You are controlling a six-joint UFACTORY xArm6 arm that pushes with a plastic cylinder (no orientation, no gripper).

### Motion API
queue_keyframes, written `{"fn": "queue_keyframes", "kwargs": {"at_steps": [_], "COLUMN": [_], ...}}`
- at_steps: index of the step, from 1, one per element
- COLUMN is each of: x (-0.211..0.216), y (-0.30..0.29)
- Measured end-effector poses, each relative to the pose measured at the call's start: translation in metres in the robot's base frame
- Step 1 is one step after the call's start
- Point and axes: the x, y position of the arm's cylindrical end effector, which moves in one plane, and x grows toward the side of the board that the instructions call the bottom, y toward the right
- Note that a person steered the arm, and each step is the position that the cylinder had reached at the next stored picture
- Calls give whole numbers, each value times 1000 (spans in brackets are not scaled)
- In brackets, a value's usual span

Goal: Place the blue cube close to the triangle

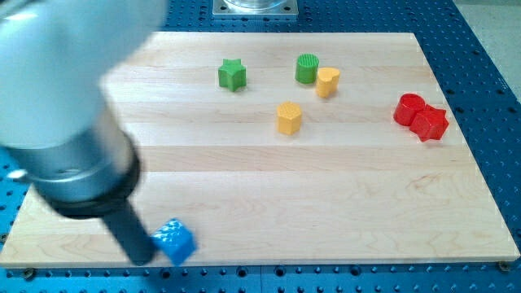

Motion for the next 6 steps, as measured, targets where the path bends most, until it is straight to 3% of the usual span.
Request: {"fn": "queue_keyframes", "kwargs": {"at_steps": [1,3,5,6], "x": [-5,-65,0,0], "y": [69,138,107,160]}}
